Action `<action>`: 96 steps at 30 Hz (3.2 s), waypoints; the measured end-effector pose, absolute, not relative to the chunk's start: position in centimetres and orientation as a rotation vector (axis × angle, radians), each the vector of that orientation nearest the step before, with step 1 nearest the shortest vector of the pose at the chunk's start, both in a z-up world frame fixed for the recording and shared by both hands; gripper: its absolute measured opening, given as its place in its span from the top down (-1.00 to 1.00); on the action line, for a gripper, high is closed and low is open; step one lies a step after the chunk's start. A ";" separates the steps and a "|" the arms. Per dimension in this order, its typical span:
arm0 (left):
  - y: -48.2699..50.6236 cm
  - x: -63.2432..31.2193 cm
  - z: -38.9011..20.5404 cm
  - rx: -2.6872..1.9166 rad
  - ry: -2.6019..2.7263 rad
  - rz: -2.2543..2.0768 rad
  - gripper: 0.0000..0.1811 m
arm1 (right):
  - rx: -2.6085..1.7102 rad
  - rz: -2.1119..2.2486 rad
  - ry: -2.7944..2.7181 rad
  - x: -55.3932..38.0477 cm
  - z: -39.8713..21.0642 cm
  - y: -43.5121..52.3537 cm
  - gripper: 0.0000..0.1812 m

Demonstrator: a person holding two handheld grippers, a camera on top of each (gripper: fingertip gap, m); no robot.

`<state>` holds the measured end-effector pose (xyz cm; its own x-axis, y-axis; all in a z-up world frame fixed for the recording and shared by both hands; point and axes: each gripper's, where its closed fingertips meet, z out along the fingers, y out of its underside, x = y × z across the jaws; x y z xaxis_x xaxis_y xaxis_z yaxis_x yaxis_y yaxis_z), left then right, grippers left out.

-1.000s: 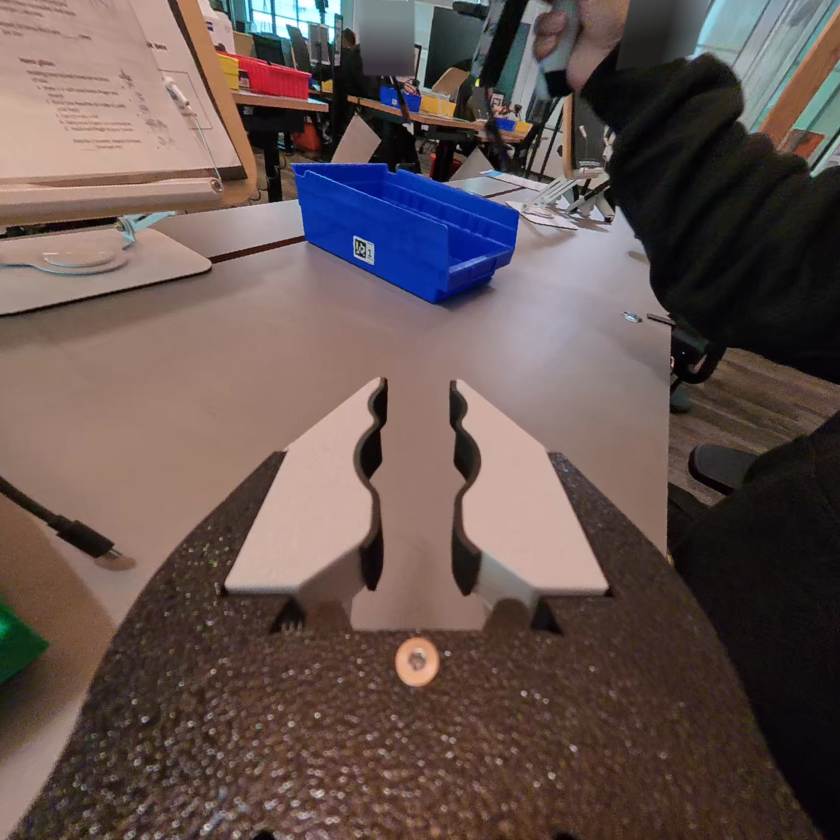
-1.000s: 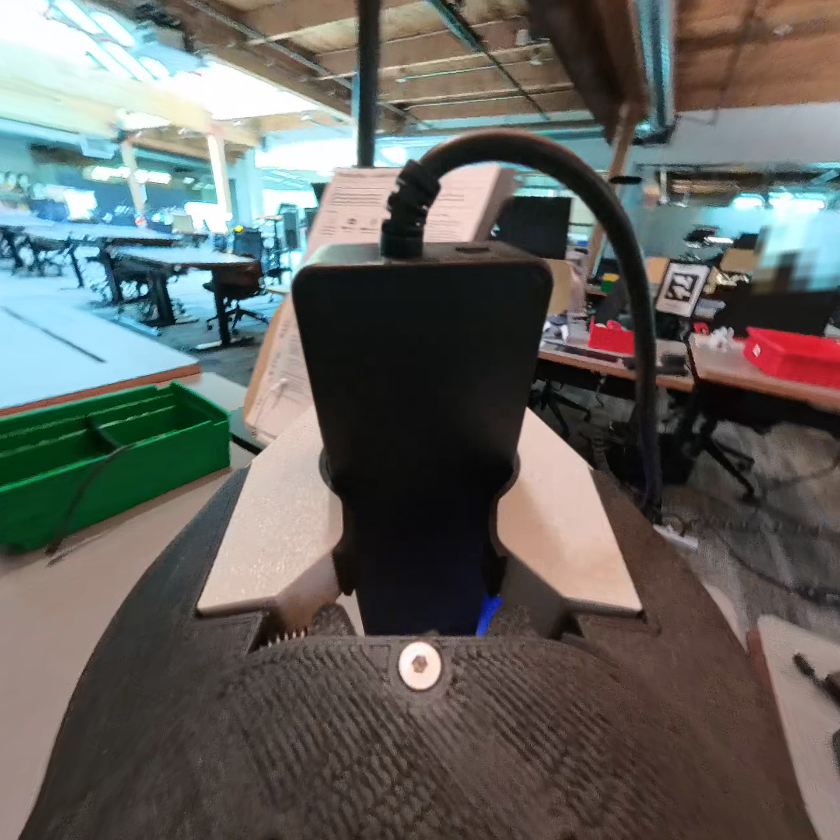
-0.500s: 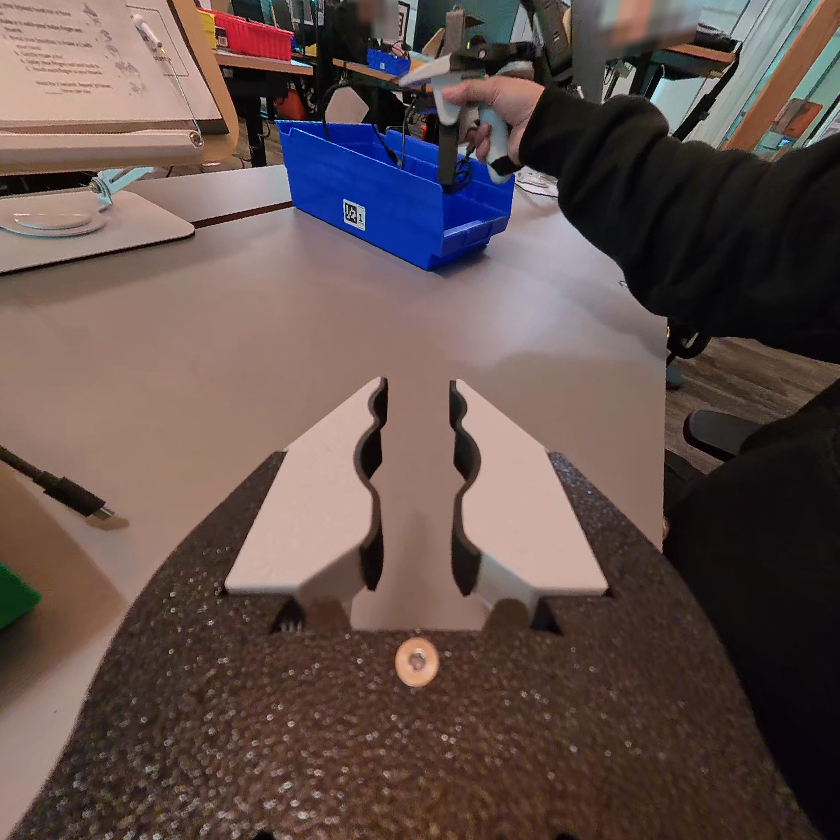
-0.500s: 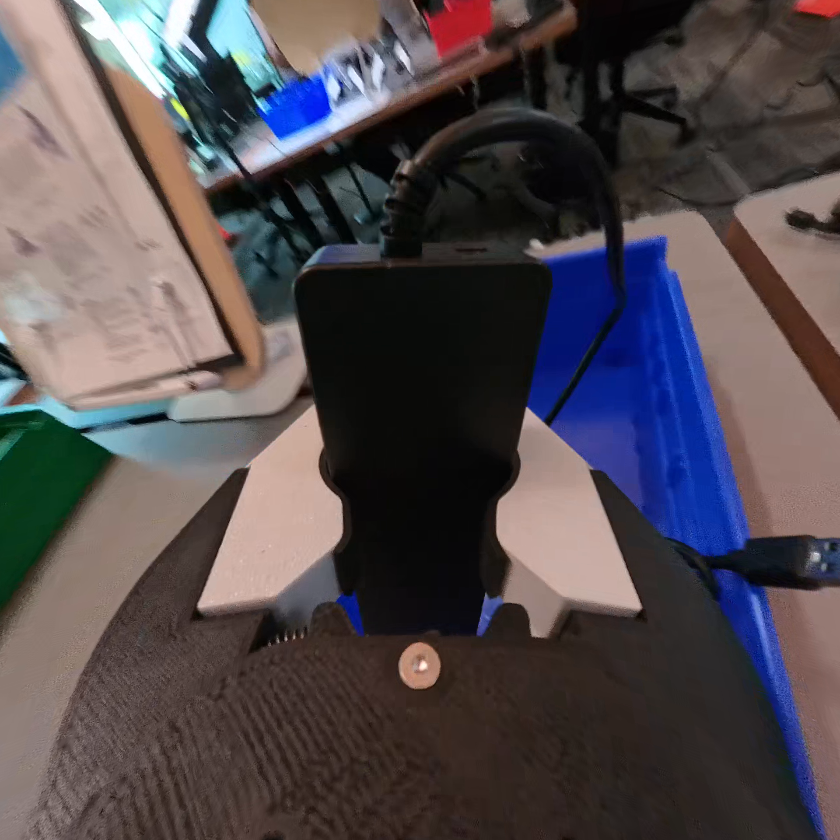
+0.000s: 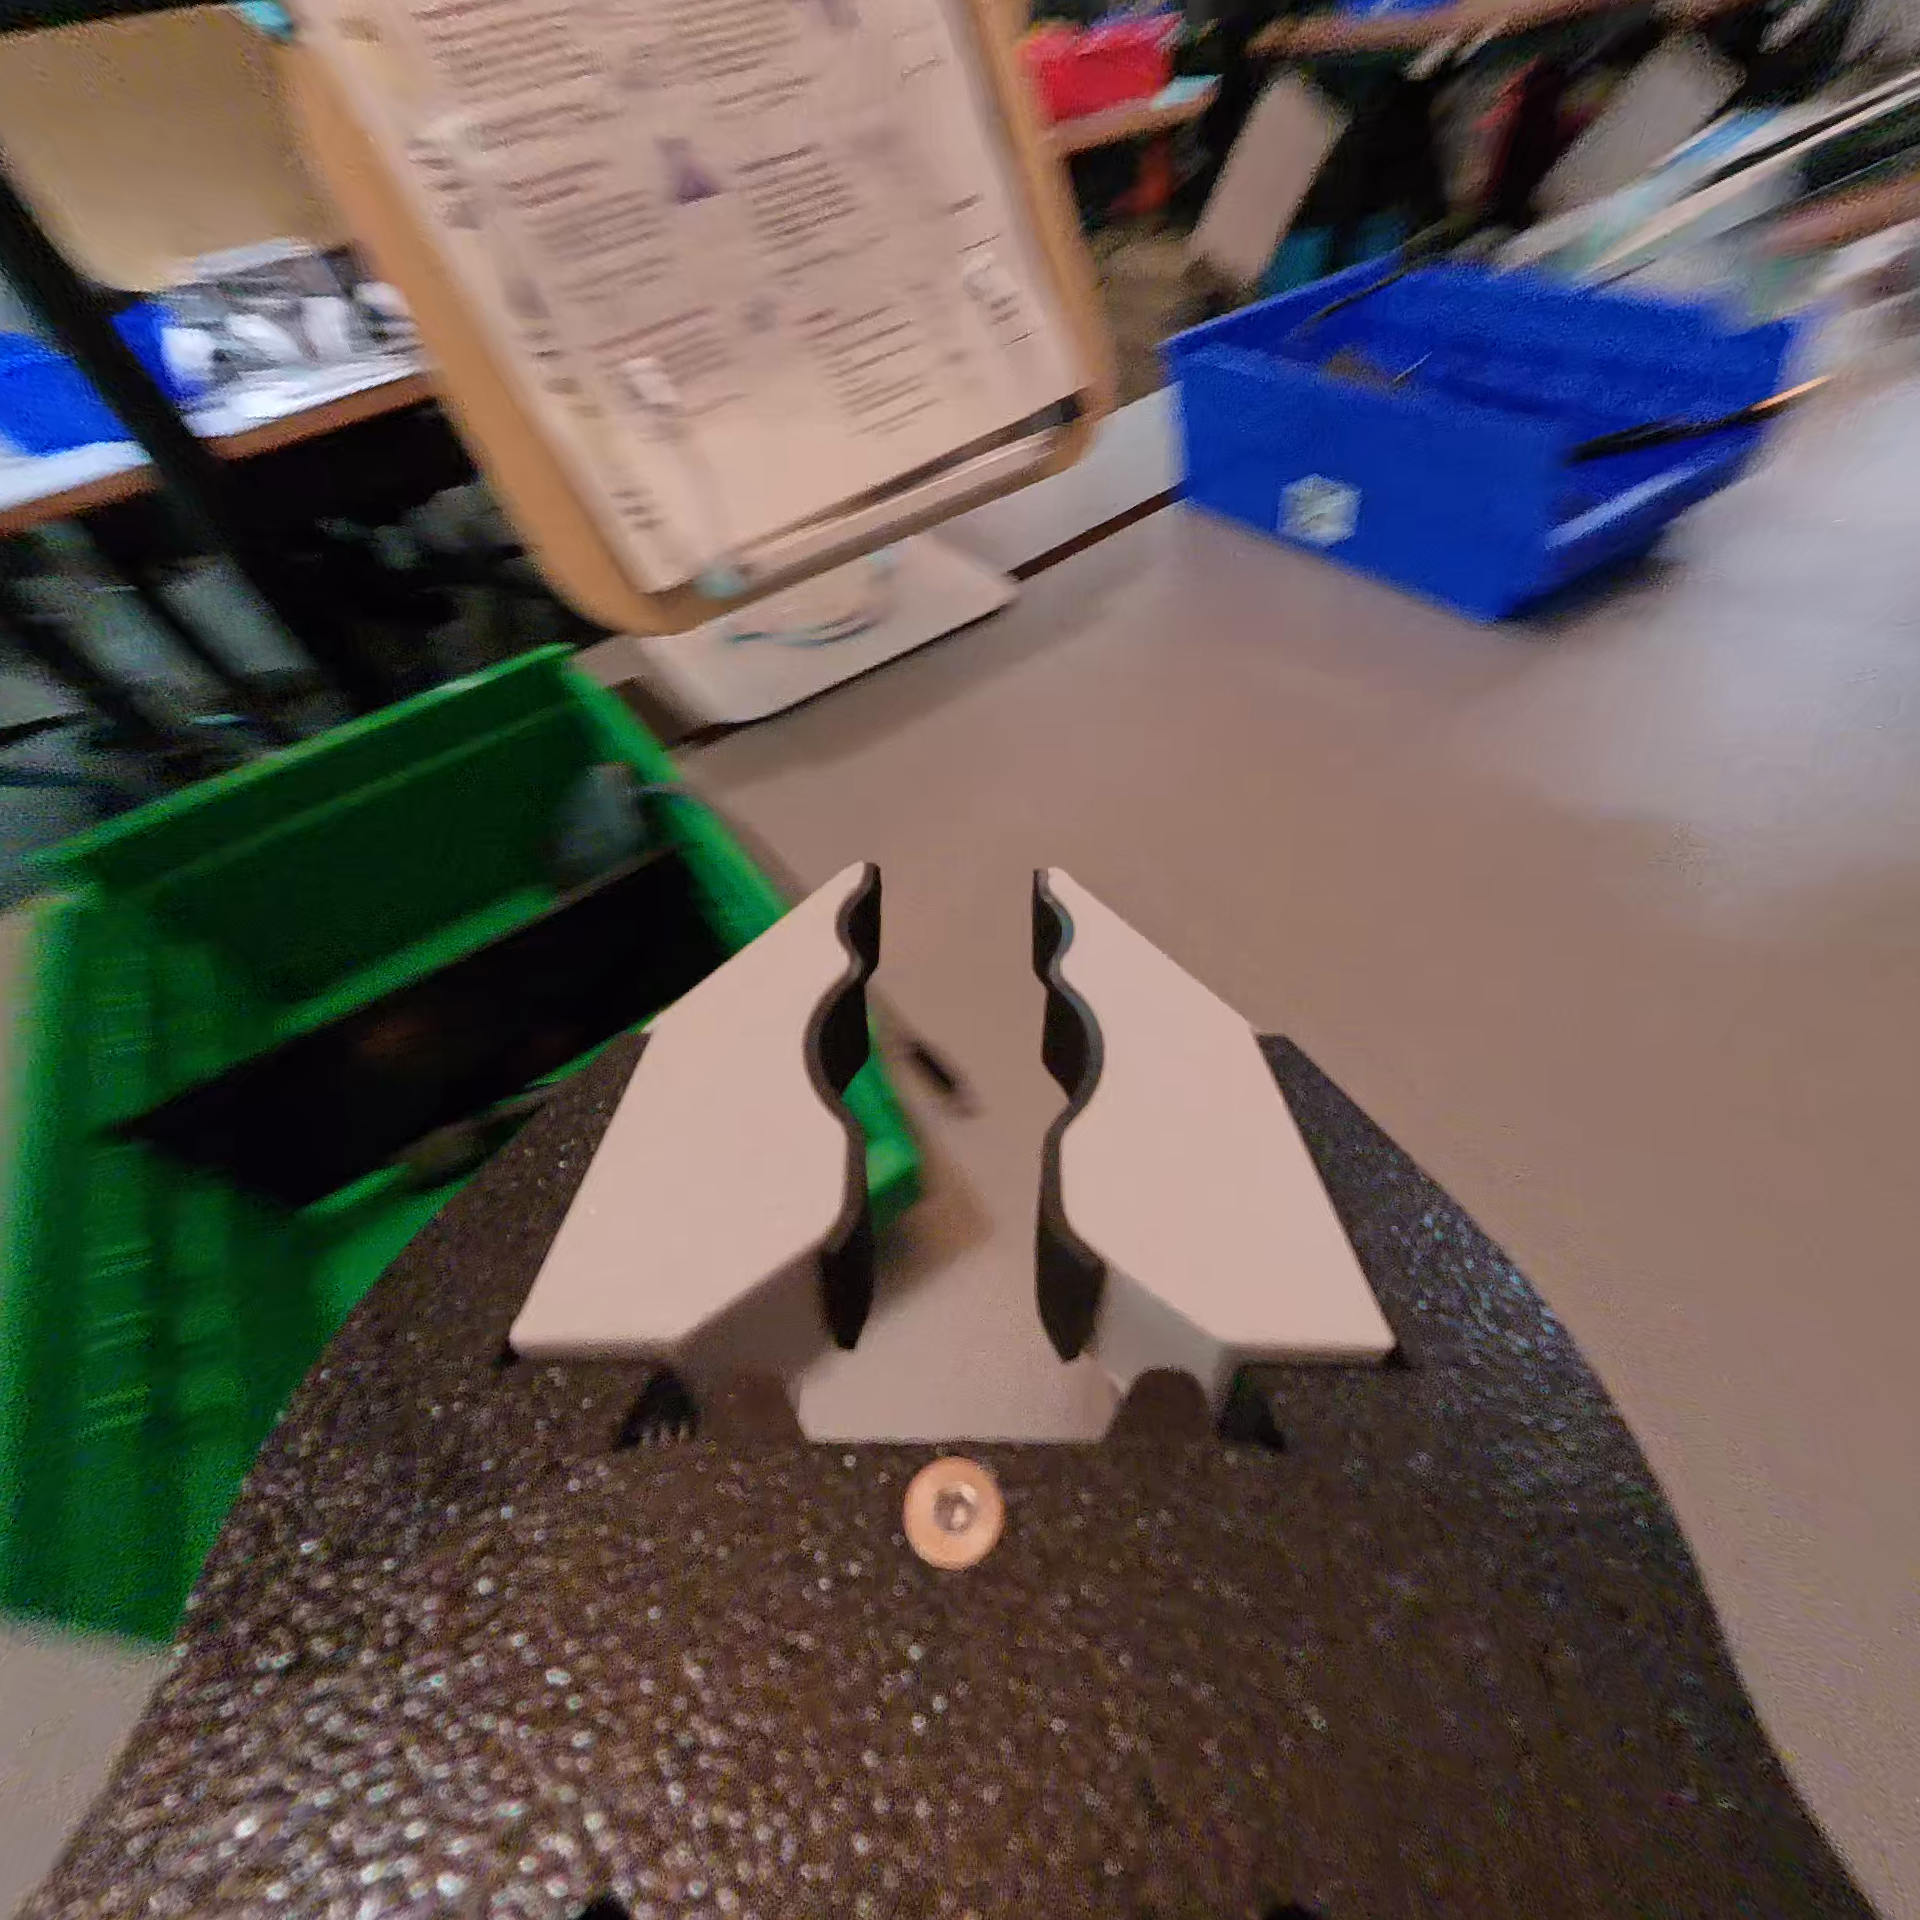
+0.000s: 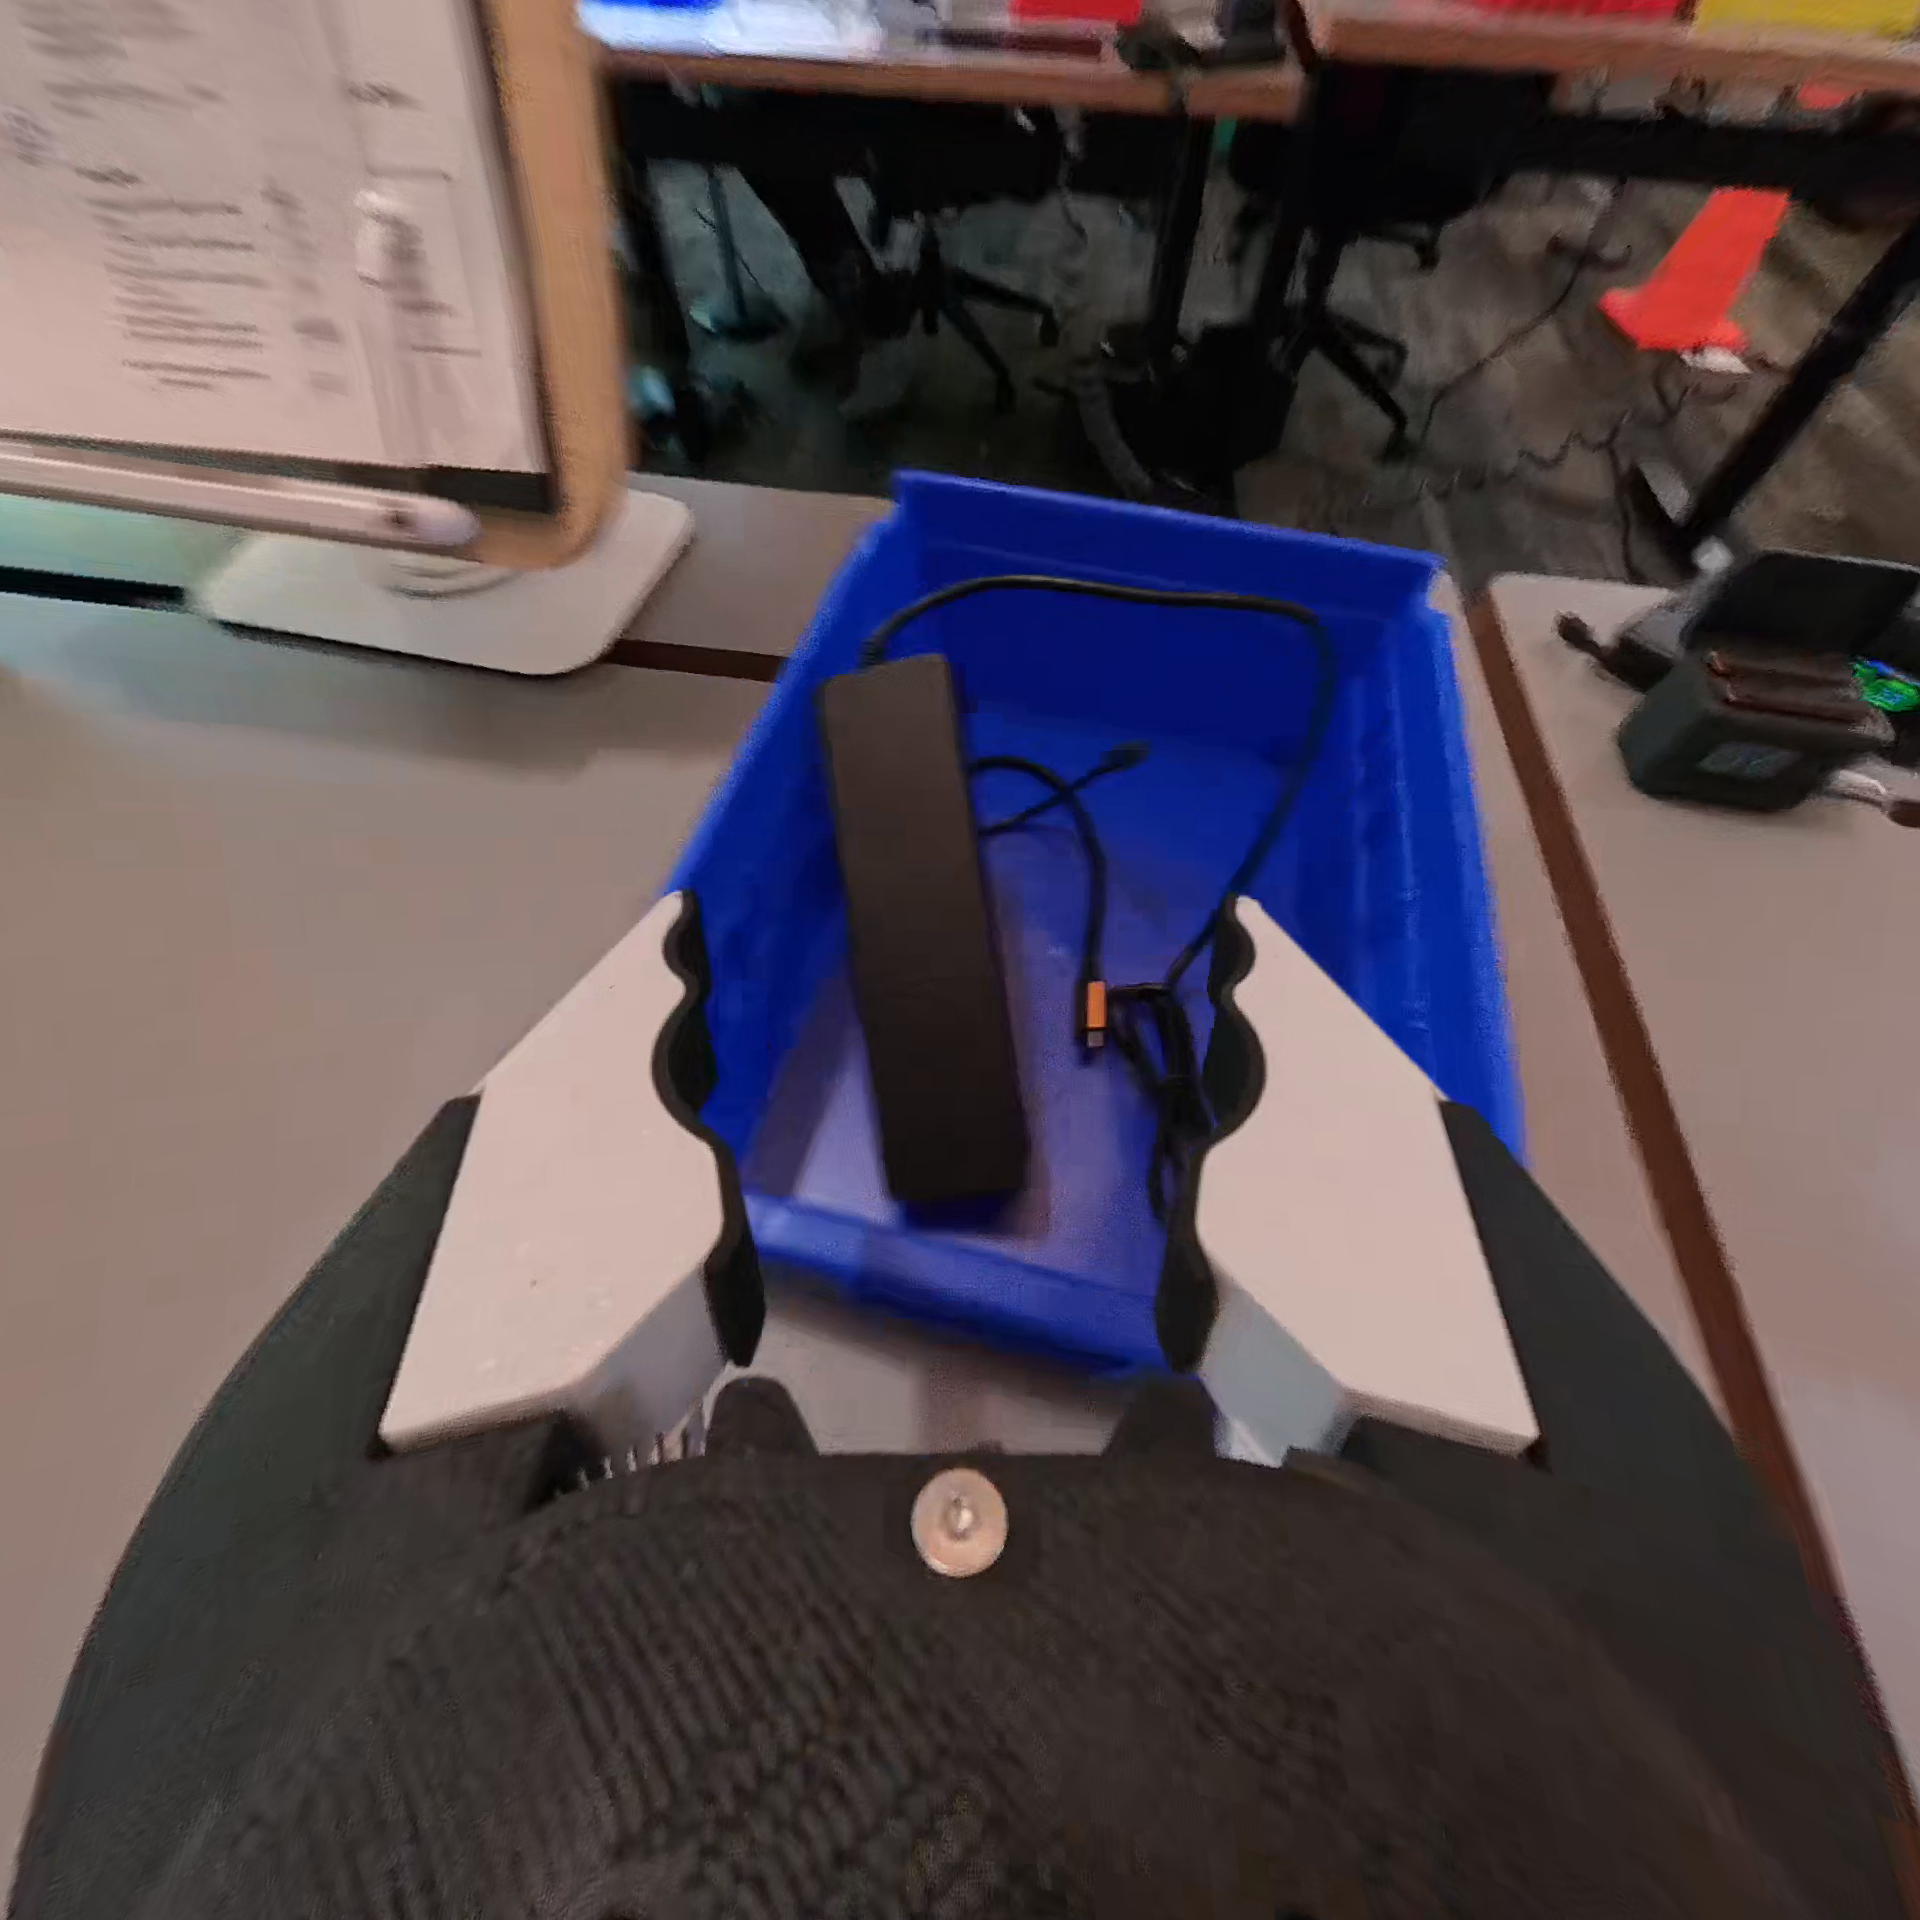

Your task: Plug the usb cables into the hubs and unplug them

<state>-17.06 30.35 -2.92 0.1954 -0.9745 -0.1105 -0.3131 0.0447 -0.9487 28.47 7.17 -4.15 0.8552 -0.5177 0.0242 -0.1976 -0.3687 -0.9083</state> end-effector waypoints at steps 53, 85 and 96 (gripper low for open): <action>51.7 -6.8 -11.4 -2.511 1.361 -1.072 0.41 | -1.879 0.086 0.187 7.4 -9.6 1.5 0.16; 35.5 -6.4 7.2 -1.364 1.228 -1.828 0.91 | -1.528 0.427 0.167 2.6 -4.1 9.7 0.24; 14.9 -4.4 2.6 -0.971 1.406 -1.844 0.91 | -1.305 0.767 -0.124 -5.2 -0.8 14.8 0.73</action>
